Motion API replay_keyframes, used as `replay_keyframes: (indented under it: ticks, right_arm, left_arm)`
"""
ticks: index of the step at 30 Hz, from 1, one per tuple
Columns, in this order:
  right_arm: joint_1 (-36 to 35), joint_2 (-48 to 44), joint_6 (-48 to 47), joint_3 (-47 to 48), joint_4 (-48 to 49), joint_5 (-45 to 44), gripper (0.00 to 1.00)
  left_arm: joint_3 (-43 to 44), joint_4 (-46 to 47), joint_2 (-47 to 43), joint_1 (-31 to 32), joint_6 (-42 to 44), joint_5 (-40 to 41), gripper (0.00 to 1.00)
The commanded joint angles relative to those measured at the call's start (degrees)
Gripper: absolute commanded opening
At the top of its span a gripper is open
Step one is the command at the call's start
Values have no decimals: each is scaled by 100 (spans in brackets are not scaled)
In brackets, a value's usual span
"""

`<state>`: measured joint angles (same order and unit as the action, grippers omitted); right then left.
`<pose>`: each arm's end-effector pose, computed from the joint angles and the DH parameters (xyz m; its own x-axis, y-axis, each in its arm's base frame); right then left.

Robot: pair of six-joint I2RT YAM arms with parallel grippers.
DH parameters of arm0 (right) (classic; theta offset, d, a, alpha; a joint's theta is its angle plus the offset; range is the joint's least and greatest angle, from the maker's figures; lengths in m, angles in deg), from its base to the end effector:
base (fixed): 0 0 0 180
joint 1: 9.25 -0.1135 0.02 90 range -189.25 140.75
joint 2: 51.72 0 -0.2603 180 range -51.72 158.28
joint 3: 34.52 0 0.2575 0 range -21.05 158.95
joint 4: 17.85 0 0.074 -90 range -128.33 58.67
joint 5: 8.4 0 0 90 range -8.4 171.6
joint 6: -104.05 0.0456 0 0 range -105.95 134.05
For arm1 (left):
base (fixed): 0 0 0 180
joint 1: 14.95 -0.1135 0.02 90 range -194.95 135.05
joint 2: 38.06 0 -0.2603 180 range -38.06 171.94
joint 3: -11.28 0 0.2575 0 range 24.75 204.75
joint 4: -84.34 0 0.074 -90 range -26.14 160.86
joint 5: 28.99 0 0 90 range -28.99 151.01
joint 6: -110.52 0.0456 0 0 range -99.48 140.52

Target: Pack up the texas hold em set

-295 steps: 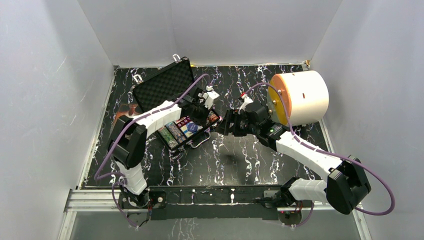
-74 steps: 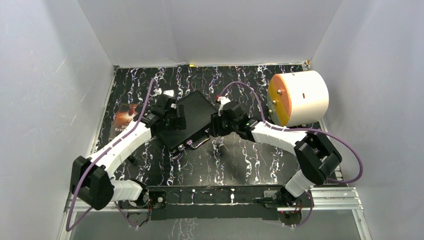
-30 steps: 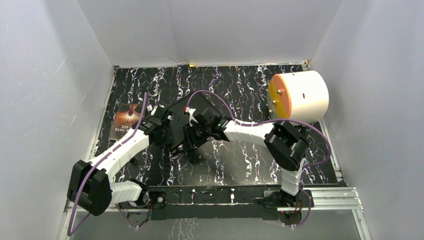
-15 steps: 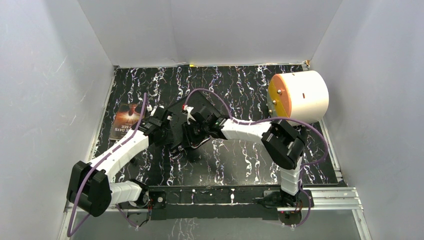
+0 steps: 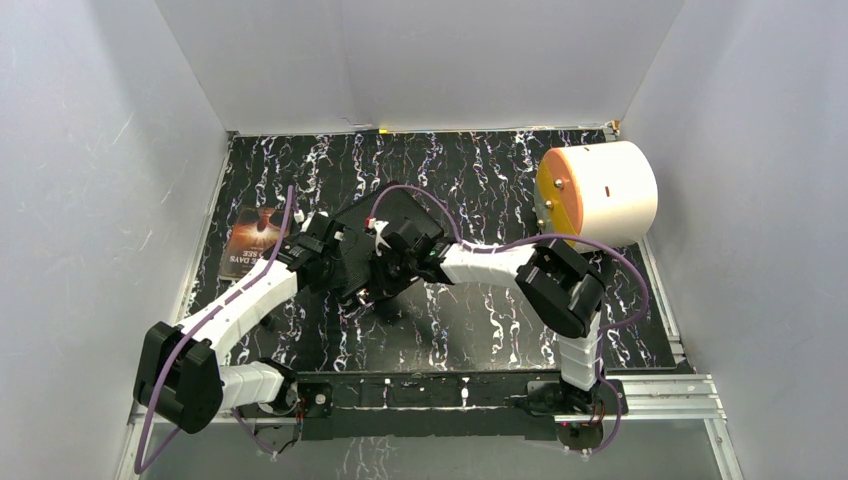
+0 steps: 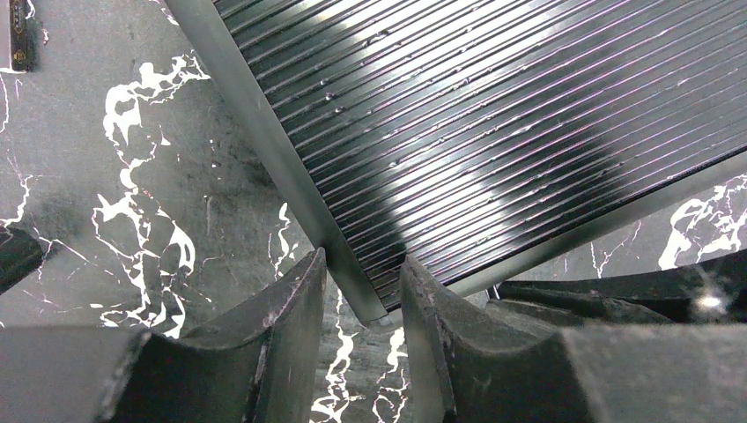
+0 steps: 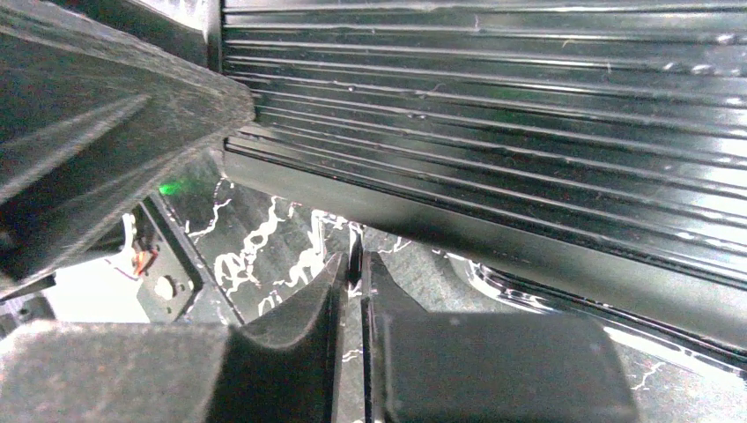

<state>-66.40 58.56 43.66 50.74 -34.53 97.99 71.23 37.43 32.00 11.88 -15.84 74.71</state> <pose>0.2232 0.3695 0.1704 -0.7684 -0.3162 -0.5564 -0.6218 0.5747 0.5321 0.2272 -0.1028 0.2138 -0.7946 -0.2436 -0.5562 -0.1833 0.9695 -0.1627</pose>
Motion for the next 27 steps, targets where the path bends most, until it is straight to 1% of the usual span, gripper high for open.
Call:
replay_keyframes:
  ticks: [1,6,13,20,22,25,26,27]
  right_arm:
    - [-165,21,-333,-326,204,-523,17]
    - [-236,46,-464,-509,797,-1012,17]
    - [-252,1,-422,-773,1774,-1396,18]
    - [-360,-218,-412,-1249,2719,-1780,27]
    - [-407,-331,-432,-1283,2716,-1868,28]
    - [-441,-780,-481,-1445,2485,-2020,31]
    - [-446,-971,-500,-1490,2294,-2124,33]
    - [-445,-1256,-513,-1522,2027,-2247,39]
  left_arm:
    - [-118,-196,167,-24,72,-123,34]
    - [-63,-208,216,-24,93,-72,35]
    - [72,-287,95,-20,102,68,35]
    - [165,-216,15,-20,57,-19,35]
    - [209,-184,-72,-20,68,-7,35]
    - [368,-171,-291,-20,159,44,35]
    - [419,-148,-388,-20,216,74,37]
    - [465,-127,-487,-21,330,113,39]
